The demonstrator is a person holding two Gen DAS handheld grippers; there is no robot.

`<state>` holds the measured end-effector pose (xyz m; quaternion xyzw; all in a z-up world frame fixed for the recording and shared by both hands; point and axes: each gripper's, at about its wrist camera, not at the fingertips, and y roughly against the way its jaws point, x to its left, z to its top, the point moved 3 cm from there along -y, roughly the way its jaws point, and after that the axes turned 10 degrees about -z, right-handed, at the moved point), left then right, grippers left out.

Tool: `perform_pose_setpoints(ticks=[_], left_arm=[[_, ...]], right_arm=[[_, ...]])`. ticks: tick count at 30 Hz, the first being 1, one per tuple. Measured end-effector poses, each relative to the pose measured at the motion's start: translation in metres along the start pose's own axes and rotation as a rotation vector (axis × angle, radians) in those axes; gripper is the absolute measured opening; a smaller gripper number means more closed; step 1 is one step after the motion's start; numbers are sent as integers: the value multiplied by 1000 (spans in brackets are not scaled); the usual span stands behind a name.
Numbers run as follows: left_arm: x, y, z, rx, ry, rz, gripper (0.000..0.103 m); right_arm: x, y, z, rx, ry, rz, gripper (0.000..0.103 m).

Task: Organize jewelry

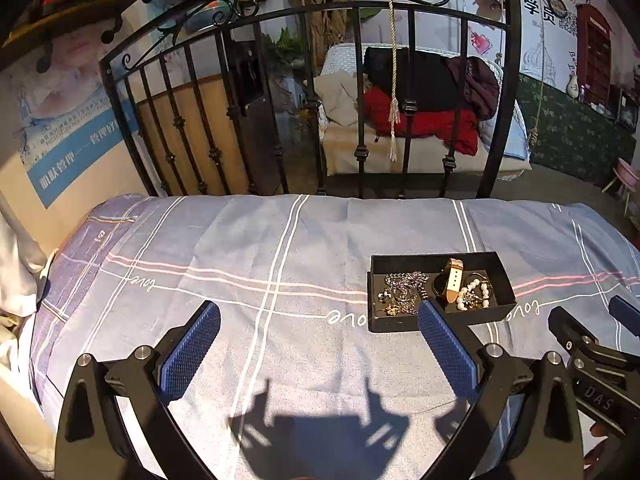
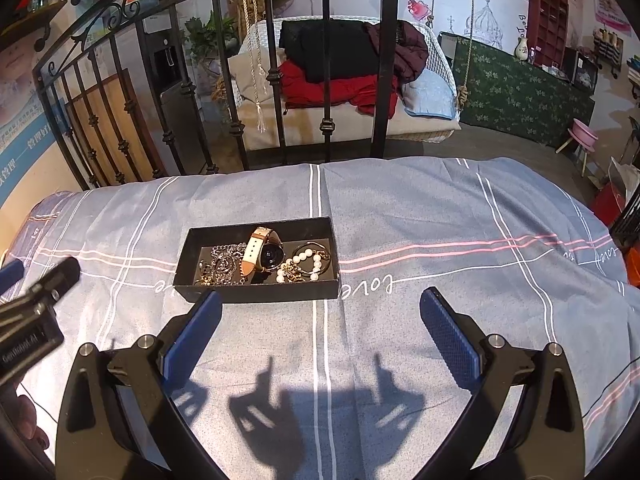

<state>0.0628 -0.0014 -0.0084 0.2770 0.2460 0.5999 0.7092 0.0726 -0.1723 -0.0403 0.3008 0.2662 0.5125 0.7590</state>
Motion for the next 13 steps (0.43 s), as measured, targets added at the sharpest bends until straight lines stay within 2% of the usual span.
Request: perform_pose_setpoints(ticks=[6,13], left_arm=[[-1,-3,0,34,-4,-56,97],[-6,-2,-1,38,-18,-68,97]], right_arm=[[1,0,0,3,0,3,98],[2,1,-1,1,0,1,98]])
